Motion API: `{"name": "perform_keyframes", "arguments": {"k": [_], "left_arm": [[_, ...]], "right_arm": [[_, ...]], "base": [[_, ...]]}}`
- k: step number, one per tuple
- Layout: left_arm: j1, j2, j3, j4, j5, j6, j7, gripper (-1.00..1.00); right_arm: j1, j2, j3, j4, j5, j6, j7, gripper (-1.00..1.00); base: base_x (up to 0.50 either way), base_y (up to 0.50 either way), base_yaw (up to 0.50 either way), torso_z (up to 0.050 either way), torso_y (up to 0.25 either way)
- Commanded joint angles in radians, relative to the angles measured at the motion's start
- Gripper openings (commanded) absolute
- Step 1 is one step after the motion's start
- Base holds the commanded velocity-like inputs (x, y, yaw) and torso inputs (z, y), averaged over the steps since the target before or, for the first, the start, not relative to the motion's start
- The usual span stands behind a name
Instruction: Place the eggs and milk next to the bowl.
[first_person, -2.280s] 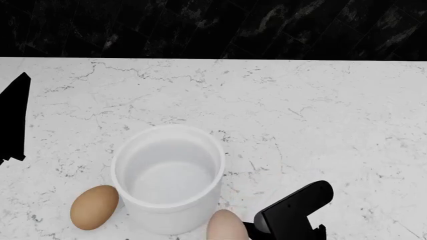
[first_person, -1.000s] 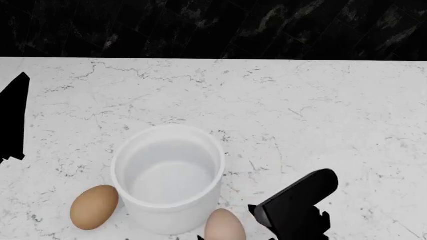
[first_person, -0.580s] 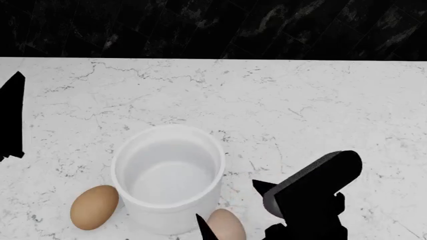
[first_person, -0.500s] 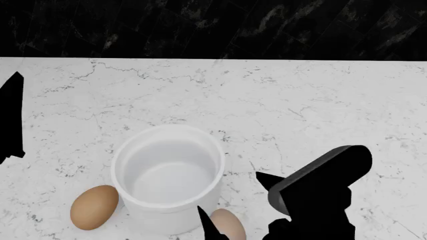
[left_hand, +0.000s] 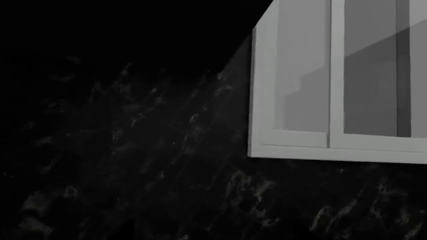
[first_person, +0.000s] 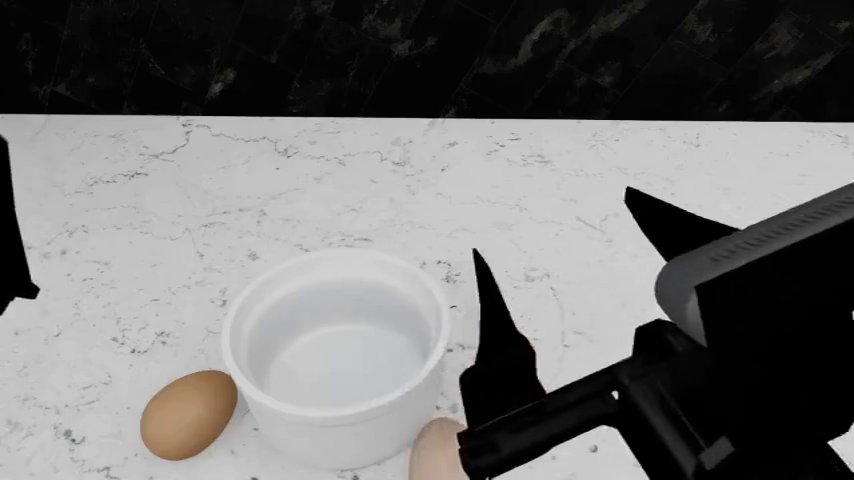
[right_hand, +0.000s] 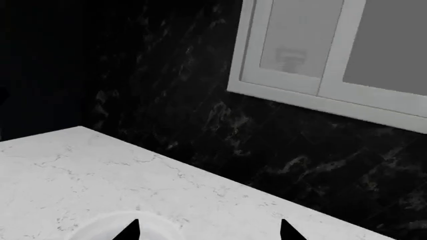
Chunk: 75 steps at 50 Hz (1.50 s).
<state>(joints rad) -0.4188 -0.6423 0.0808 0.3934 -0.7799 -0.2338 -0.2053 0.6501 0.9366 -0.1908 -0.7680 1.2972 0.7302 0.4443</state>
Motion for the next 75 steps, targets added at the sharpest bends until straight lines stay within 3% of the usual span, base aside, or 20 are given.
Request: {"name": "perform_keyframes", "arguments": {"k": [1,33,58,75], "left_arm": [[0.032,0.03,-0.01,0.015,0.084,0.003,-0.02,1.0],[0.028,0.009,0.008,0.043,0.094,-0.006,-0.013,1.0],[0.03,0.016,0.016,0.032,0.111,0.01,-0.009,1.0],[0.022,0.019,0.022,0.032,0.109,0.007,-0.014,1.0]], "right_arm": [[0.074,-0.014,0.067,0.008,-0.085,-0.013,0.065,1.0],[0.056,0.017,0.144,0.0,-0.161,-0.045,0.165,1.0],[0.012,0.011,0.151,0.0,-0.181,-0.071,0.156,1.0],[-0.032,0.008,0.185,-0.005,-0.174,-0.108,0.148,1.0]], "base": [[0.0,0.0,0.0,0.0,0.0],[0.0,0.0,0.0,0.0,0.0],[-0.38,0.0,0.0,0.0,0.0],[0.0,-0.49,0.0,0.0,0.0]]}}
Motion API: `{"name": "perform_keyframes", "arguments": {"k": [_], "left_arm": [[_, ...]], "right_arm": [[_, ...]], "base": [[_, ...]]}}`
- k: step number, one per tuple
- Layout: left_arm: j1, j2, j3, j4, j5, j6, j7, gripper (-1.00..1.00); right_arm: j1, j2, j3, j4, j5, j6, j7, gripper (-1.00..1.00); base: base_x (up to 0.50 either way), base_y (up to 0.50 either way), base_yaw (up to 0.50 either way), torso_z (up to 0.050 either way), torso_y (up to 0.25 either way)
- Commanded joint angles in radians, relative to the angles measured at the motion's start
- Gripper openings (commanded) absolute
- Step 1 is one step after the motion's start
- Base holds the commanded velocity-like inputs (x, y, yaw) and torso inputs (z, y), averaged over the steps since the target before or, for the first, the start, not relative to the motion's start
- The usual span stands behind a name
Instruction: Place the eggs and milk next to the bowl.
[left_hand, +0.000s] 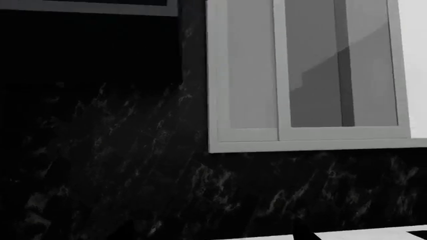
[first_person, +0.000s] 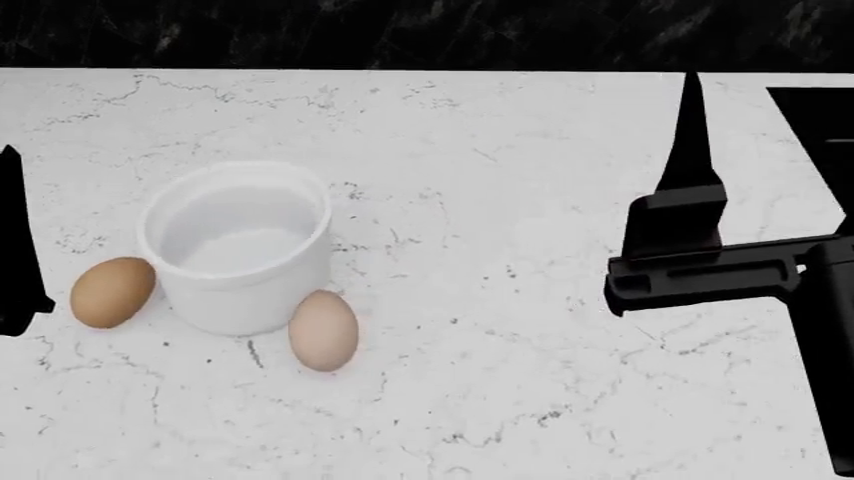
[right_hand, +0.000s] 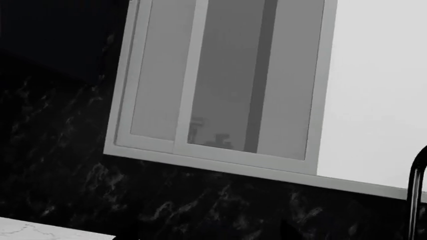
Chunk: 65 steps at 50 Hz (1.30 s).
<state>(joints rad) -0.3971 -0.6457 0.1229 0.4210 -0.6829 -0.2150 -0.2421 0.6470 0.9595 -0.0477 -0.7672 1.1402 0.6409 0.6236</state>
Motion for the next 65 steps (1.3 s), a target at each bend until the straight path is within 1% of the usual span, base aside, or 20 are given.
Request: {"name": "perform_keyframes", "arguments": {"k": [1,28,56,65], "left_arm": [[0.0,0.023,-0.02,0.003,0.012,-0.011,0.024,1.0],[-0.01,0.024,-0.018,0.012,-0.007,-0.036,0.003,1.0],[-0.012,0.047,0.004,-0.057,0.024,0.004,0.036,1.0],[-0.016,0.04,0.01,-0.018,0.022,-0.021,0.012,1.0]], "right_arm": [[-0.032,-0.014,0.044,-0.007,-0.016,-0.02,-0.031,1.0],[-0.047,-0.005,0.051,-0.018,-0.005,-0.017,-0.014,1.0],[-0.057,-0.007,0.046,-0.014,-0.013,-0.023,-0.022,1.0],[-0.089,-0.001,0.065,-0.02,-0.015,-0.04,-0.027,1.0]], "base": [[0.0,-0.5,0.0,0.0,0.0],[0.0,-0.5,0.0,0.0,0.0],[0.0,-0.5,0.0,0.0,0.0],[0.0,-0.5,0.0,0.0,0.0]]}}
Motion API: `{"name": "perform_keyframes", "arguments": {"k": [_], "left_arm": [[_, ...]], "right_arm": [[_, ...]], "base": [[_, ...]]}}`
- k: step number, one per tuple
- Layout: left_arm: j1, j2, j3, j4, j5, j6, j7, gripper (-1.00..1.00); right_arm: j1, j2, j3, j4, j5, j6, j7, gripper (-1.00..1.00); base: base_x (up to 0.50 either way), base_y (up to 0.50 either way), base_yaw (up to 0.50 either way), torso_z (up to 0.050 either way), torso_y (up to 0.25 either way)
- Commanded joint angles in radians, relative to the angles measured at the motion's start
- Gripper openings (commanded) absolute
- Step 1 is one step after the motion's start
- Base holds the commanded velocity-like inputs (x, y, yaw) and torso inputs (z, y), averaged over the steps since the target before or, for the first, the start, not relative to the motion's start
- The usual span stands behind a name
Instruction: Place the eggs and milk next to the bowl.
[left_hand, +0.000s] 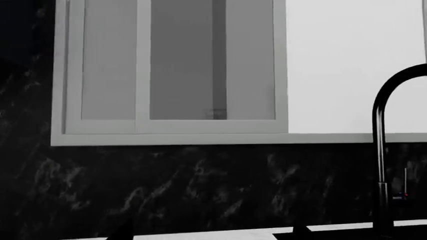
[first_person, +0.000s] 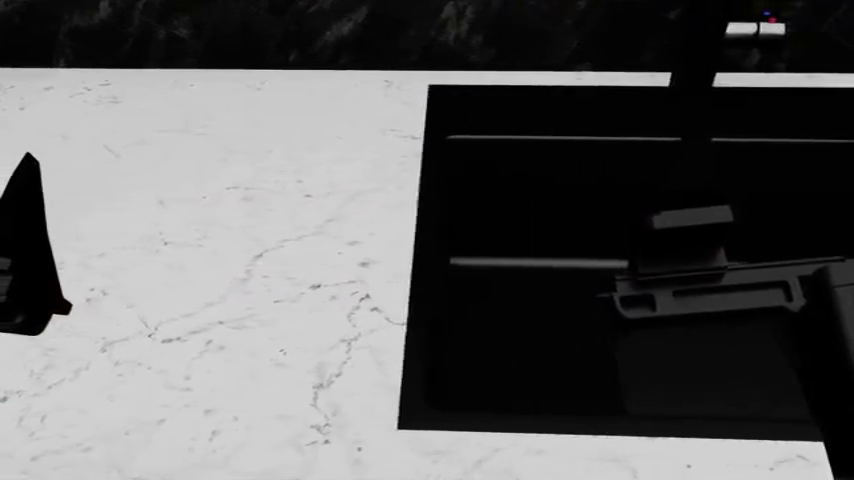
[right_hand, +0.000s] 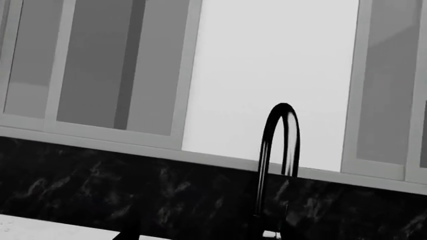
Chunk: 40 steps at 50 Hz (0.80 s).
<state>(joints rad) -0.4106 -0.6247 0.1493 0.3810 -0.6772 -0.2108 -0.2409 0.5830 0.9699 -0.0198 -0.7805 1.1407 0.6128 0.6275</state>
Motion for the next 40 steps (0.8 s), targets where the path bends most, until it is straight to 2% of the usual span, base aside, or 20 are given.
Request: {"name": "perform_keyframes", "arguments": {"k": [1,12,15,40], "left_arm": [[-0.003,0.019,-0.015,0.019,0.019,-0.023,0.011,1.0],[-0.003,0.028,-0.025,-0.001,0.015,-0.002,0.018,1.0],[0.008,0.016,-0.003,0.001,0.065,0.02,0.038,1.0],[0.009,0.03,-0.015,-0.02,0.051,0.028,0.025,1.0]], "right_arm": [[-0.026,-0.011,0.039,-0.008,-0.015,-0.012,-0.029,1.0],[-0.032,-0.002,0.049,-0.02,0.0,-0.01,-0.016,1.0],[-0.027,-0.002,0.047,-0.022,0.002,-0.008,-0.014,1.0],[-0.032,-0.004,0.042,-0.013,-0.004,-0.012,-0.021,1.0]], "base": [[0.0,-0.5,0.0,0.0,0.0],[0.0,-0.5,0.0,0.0,0.0],[0.0,-0.5,0.0,0.0,0.0],[0.0,-0.5,0.0,0.0,0.0]]}}
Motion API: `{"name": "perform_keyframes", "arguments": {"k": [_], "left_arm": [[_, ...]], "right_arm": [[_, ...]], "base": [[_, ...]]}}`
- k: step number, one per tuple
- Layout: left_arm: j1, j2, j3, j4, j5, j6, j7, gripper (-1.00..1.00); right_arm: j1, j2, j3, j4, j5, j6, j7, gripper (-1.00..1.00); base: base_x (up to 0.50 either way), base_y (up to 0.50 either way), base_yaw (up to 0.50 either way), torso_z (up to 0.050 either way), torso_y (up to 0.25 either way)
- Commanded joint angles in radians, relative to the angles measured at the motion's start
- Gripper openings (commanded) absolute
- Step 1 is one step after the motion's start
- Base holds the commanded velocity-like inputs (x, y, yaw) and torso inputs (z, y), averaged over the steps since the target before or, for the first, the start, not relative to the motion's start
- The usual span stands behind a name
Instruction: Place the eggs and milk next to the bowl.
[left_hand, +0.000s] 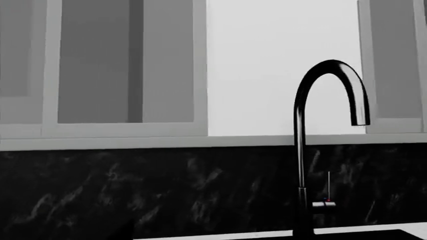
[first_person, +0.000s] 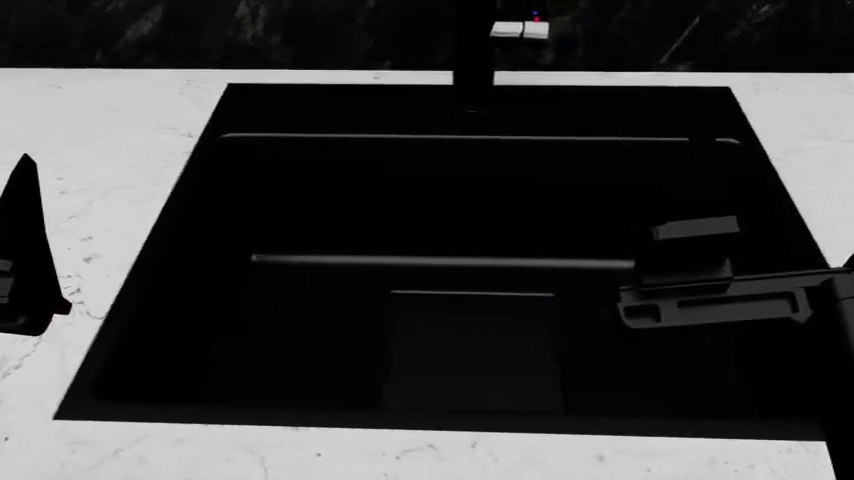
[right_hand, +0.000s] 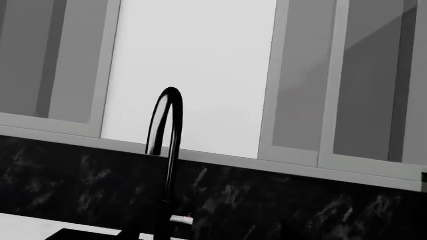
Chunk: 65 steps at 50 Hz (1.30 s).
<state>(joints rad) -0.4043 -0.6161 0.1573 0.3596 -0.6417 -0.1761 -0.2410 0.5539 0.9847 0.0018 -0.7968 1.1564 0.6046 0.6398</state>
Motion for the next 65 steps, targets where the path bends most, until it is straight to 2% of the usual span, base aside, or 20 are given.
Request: {"name": "perform_keyframes", "arguments": {"k": [1,65], "left_arm": [[0.002,0.022,-0.022,0.0,0.017,-0.005,0.027,1.0],[-0.001,0.02,-0.017,-0.005,0.016,0.005,0.027,1.0]], "right_arm": [[-0.003,-0.019,0.021,0.003,-0.019,-0.004,-0.033,1.0],[0.023,-0.011,0.009,-0.003,0.007,0.009,-0.019,1.0]], "base": [[0.0,-0.5,0.0,0.0,0.0],[0.0,-0.5,0.0,0.0,0.0]]}}
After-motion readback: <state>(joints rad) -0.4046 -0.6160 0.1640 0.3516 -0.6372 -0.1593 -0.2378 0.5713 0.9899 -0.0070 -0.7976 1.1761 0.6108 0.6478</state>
